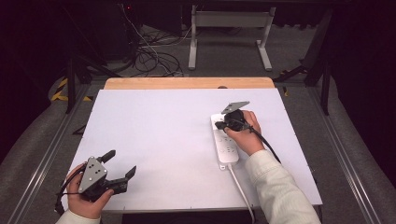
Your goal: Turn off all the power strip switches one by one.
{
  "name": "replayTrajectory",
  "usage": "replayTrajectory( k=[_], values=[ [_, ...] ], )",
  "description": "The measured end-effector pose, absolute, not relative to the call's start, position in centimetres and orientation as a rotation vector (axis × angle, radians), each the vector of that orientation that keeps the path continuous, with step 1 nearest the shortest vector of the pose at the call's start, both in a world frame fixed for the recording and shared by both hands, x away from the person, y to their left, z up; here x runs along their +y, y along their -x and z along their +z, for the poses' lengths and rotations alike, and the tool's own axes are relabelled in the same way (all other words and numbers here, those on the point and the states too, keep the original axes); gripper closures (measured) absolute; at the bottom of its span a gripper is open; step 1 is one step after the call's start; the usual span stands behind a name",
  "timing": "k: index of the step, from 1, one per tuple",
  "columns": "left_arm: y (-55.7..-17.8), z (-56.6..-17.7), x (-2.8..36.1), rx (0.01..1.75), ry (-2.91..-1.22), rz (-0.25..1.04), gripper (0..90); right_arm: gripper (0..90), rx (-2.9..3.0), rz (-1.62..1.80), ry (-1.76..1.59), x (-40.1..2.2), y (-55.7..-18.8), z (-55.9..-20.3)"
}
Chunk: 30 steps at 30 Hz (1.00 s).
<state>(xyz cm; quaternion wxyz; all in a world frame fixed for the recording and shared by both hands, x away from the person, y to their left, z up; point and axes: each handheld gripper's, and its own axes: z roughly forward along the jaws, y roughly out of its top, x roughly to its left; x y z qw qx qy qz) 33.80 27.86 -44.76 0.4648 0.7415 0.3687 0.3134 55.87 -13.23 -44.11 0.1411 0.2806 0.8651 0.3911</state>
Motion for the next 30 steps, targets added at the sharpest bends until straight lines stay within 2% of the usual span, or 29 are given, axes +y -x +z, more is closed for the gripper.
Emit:
replayTrajectory(
  k=[4, 17, 30],
  values=[
    [-34.0, -44.9, 27.9, 0.918, -1.818, 0.765, 14.7, 90.0, 2.419, 1.232, -0.758, -13.5, -55.3, -42.5],
    [-33.8, -44.8, 28.0, 0.915, -1.813, 0.773, 14.7, 90.0, 2.424, 1.221, -0.748, -13.3, -55.2, -42.1],
    [-33.9, -44.8, 28.0, 0.913, -1.821, 0.775, 14.7, 90.0, 2.429, 1.174, -0.78, -12.8, -57.4, -41.1]
  ],
)
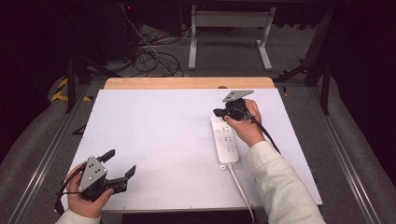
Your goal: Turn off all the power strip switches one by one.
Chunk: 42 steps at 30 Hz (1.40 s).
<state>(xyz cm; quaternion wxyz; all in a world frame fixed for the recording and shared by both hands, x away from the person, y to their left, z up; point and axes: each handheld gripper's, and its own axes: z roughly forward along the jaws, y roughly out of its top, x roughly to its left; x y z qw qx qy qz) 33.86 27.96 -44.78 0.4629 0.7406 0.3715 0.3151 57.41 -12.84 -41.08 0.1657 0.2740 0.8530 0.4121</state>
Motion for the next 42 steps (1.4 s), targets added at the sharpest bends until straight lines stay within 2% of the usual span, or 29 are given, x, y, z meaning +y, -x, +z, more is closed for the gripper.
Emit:
replayTrajectory(
  k=[16, 42],
  values=[
    [-33.9, -44.8, 28.0, 0.913, -1.82, 0.77, 14.7, 90.0, 2.47, 1.118, -0.865, -12.8, -59.7, -44.2],
    [-33.8, -44.8, 27.9, 0.912, -1.822, 0.77, 14.7, 90.0, 2.499, 1.041, -0.884, -12.3, -59.8, -45.5]
  ],
)
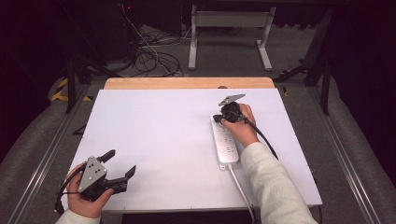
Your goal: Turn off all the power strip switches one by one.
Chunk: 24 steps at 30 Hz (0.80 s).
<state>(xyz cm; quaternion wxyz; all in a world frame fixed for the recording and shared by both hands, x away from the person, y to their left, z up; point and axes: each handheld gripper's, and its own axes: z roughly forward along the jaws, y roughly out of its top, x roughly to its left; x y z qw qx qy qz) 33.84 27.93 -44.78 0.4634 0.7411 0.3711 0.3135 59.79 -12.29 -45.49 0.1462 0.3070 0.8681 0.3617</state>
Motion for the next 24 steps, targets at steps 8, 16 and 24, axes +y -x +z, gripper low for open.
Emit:
replayTrajectory(
  k=[8, 16, 24],
  values=[
    [-33.8, -44.79, 27.86, 0.915, -1.819, 0.768, 14.7, 90.0, 2.498, 1.035, -0.892, -12.18, -59.75, -45.48],
    [-33.77, -44.77, 27.85, 0.913, -1.82, 0.769, 14.8, 90.0, 2.488, 1.038, -0.913, -12.16, -59.69, -45.52],
    [-33.73, -44.73, 27.82, 0.911, -1.819, 0.769, 14.7, 90.0, 2.479, 1.037, -0.929, -12.12, -59.58, -45.56]
  ],
)
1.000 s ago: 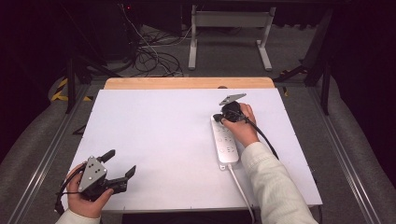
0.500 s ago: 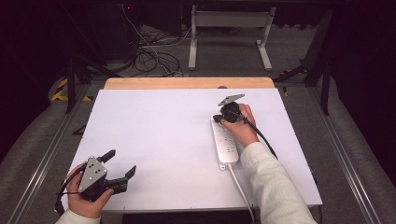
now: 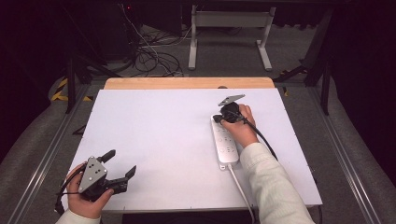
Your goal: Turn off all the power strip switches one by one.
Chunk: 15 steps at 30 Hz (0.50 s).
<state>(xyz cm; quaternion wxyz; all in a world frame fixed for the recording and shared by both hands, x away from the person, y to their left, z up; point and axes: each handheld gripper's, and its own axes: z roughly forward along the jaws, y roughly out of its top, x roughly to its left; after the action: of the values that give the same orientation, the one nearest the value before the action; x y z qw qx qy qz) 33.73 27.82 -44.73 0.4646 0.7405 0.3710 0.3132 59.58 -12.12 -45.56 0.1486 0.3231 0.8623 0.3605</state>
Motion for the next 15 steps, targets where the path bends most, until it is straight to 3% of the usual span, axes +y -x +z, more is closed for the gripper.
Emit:
replayTrajectory(
  k=[15],
  values=[
    [-33.68, -44.71, 27.83, 0.913, -1.81, 0.766, 14.8, 90.0, 2.473, 1.04, -0.97, -12.06, -59.58, -45.67]
  ],
)
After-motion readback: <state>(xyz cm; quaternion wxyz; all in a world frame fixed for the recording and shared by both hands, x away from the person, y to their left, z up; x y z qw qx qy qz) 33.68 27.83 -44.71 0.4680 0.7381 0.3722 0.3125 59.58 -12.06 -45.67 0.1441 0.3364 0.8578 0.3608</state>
